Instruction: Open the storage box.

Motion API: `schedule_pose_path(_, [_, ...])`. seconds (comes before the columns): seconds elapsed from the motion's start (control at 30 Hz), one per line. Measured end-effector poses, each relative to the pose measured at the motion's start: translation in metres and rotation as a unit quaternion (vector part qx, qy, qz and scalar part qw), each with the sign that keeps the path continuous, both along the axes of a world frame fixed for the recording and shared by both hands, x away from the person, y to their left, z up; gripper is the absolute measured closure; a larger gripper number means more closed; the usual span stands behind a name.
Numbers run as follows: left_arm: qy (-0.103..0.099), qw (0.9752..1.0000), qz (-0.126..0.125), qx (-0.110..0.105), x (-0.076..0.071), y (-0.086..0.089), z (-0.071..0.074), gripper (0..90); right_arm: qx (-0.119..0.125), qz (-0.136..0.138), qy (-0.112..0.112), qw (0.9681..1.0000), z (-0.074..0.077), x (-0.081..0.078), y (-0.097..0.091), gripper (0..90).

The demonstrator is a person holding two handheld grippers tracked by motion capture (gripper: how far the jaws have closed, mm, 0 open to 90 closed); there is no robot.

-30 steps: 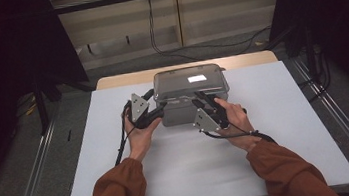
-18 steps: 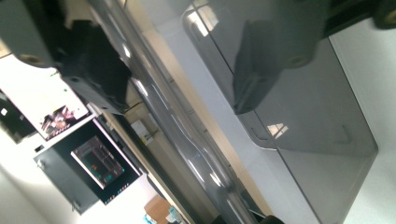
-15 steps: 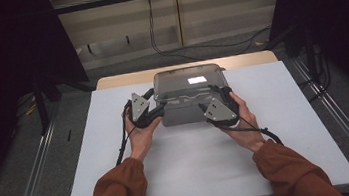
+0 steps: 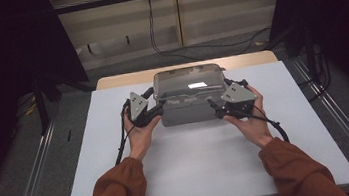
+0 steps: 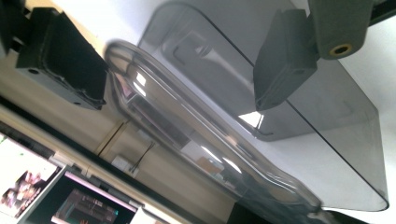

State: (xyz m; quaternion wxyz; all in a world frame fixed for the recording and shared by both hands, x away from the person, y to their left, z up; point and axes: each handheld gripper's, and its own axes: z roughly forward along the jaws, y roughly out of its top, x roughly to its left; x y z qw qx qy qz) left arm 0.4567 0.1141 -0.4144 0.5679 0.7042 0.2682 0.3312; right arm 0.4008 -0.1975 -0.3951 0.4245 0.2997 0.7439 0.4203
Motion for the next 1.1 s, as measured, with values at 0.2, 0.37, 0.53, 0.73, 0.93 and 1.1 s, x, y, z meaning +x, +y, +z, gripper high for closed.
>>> schedule_pose_path(0.2, [-0.001,1.0000,0.002,-0.001,0.001,0.000,0.001,45.9,0.026,0.003,0.025,0.9993,-0.003,0.006,-0.014,8.1])
schedule_pose_path(0.37, [-0.004,1.0000,0.002,0.001,0.002,-0.001,0.003,46.6,0.045,0.008,0.022,0.9987,-0.001,0.011,-0.023,11.7])
schedule_pose_path(0.53, [-0.004,1.0000,0.001,-0.006,0.005,0.000,0.006,46.4,0.051,0.009,0.017,0.9985,-0.001,0.015,-0.028,18.2])
schedule_pose_path(0.73, [-0.009,0.9999,-0.002,-0.006,0.008,0.000,0.010,45.9,0.072,0.014,0.002,0.9973,0.004,0.022,-0.032,29.8])
schedule_pose_path(0.93, [-0.016,0.9999,0.002,-0.003,0.010,0.000,0.015,42.6,0.100,0.018,-0.002,0.9948,0.004,0.026,-0.035,37.4])
schedule_pose_path(1.1, [-0.019,0.9998,0.002,-0.008,0.013,0.001,0.019,42.6,0.111,0.016,-0.007,0.9937,0.007,0.031,-0.038,39.5])
